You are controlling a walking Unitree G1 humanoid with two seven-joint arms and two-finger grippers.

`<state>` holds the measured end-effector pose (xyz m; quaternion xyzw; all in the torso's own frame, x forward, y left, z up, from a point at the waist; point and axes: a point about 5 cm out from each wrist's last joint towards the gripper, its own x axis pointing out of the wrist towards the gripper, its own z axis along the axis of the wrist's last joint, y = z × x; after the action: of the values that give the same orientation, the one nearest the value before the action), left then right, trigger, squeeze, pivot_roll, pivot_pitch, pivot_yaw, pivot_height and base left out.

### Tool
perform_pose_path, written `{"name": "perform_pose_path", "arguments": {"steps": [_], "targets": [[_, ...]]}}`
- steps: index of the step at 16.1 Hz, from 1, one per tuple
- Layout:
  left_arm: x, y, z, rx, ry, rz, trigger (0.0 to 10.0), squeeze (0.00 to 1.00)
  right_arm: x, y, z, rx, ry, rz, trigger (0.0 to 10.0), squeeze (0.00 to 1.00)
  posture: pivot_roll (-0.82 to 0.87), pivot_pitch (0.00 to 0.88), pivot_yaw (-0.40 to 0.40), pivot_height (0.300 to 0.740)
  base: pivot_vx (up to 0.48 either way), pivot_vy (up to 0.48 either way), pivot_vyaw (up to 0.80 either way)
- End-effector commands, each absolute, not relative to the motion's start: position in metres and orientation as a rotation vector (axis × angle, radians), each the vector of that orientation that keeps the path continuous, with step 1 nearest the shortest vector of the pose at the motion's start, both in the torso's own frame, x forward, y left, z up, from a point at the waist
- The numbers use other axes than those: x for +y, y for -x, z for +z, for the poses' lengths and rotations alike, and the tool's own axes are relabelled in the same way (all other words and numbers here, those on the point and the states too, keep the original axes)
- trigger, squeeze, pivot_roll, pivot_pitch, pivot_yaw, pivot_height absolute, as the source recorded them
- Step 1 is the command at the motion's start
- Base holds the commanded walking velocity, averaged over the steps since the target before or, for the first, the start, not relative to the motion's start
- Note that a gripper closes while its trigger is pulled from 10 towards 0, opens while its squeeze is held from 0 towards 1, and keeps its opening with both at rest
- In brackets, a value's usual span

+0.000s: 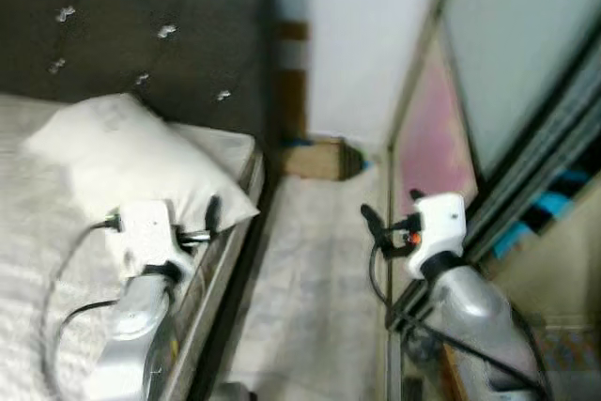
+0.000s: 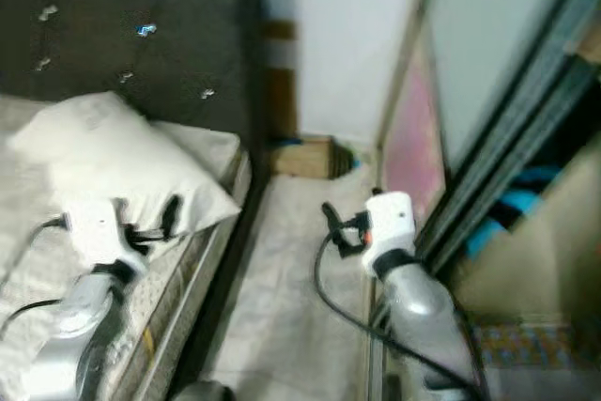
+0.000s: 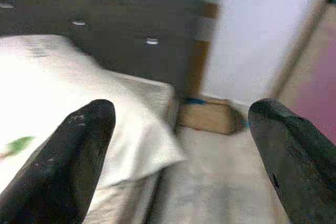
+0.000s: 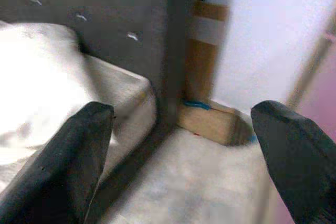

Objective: Clean up the room

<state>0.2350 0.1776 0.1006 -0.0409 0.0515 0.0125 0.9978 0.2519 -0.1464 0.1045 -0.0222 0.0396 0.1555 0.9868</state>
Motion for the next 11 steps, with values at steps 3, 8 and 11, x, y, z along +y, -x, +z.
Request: {"name": "perform_pose_path", "arguments": {"steps": [3, 8, 11], "targets": [[0.1767, -0.2344, 0.1042, 0.066, 0.073, 0.027, 10.0, 0.0, -0.148, -0.254, 0.1088, 0.047, 0.059, 0.284, 10.0, 0.0, 0.03, 0.0, -0.039, 0.74, 0.0, 0.0, 0.8], [0.1749, -0.2341, 0.1066, 0.036, 0.055, 0.027, 10.0, 0.0, -0.149, -0.2554, 0.1089, 0.04, 0.065, 0.279, 10.0, 0.0, 0.03, 0.0, -0.04, 0.74, 0.0, 0.0, 0.8], [0.1687, -0.232, 0.1032, 0.057, 0.026, 0.004, 10.0, 0.0, -0.1491, -0.2563, 0.1093, 0.033, 0.068, 0.272, 10.0, 0.0, 0.03, 0.0, -0.041, 0.74, 0.0, 0.0, 0.8]]}}
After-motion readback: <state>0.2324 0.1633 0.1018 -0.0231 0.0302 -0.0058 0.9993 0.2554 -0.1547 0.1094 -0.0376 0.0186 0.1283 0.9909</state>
